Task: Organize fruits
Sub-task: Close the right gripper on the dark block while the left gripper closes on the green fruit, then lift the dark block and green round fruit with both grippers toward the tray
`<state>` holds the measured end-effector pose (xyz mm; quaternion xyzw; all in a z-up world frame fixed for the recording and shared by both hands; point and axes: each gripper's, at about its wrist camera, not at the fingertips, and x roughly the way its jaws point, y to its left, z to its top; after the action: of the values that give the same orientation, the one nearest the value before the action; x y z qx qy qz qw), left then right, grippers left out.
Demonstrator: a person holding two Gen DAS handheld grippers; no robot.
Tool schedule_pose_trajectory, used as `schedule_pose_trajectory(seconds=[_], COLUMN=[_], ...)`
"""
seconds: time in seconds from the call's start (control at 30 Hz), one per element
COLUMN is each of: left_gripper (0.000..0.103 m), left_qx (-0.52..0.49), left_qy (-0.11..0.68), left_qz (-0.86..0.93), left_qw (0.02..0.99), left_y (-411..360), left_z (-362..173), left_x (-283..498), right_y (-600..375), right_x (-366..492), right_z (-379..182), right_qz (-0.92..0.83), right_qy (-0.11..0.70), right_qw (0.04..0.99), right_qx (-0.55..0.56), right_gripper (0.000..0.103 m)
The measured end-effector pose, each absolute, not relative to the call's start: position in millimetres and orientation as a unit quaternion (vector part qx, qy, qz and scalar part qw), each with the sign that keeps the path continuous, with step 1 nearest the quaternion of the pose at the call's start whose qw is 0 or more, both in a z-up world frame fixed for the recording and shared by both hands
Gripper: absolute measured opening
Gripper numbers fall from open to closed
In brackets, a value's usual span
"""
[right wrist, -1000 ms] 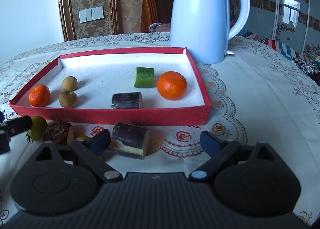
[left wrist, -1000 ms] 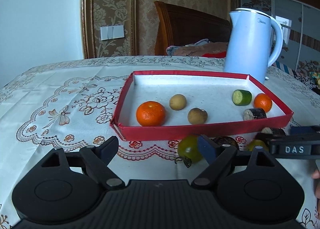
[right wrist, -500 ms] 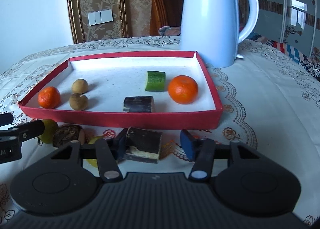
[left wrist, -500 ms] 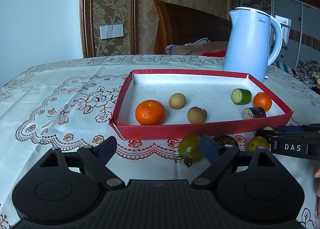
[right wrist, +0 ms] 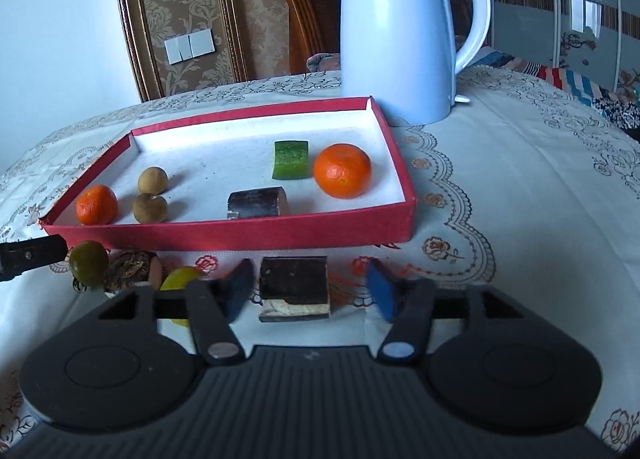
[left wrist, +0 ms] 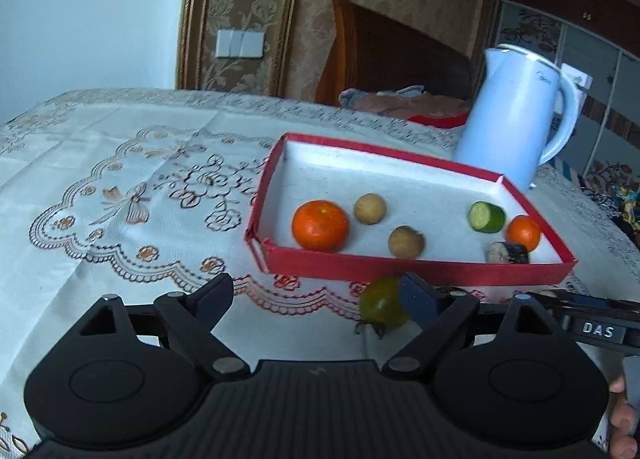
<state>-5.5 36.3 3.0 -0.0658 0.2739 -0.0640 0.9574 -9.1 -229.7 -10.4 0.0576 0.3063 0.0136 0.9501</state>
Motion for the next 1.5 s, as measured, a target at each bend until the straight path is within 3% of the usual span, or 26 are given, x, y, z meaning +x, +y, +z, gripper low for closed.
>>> schedule_pose_trajectory(seconds=[0.3,0.7,0.93,1.03,1.23,1.5], left_gripper=[0.091,0.090,0.064,0.043,0.033,0.032], left_qx=[0.028,0.023,0.038,0.033,0.024,0.018], left_qy=[0.274,0.306,0.304,0.307,0.297,0.310], left_qz=[-0.081,-0.064,-0.083,-0.082,-0.080,-0.085], left_qw=[0.958,0.949,0.948,0.948,0.951,0.947], left_y=[3,2,-4,-3,-1,1], left_z=[-5,-12,-13,-14,-11,-14], left_x=[-8,13,12,13,9,12], right_y=[-235,-233,-232,-231,-227,-228], right_x=[-9,-9,-9,-8,-8,-8], right_z=[-11,-11,-11,-11,-11,-11], right_qz=[0.009,0.007,0.006,0.001,-0.009,-0.009], right_qy=[0.305,0.308,0.309,0.309,0.310,0.307], right_qw=[0.949,0.949,0.949,0.949,0.949,0.950], right_qx=[0.074,0.071,0.067,0.065,0.053,0.053], right_gripper=[0.076,0.081,0.081,0.081,0.074,0.066])
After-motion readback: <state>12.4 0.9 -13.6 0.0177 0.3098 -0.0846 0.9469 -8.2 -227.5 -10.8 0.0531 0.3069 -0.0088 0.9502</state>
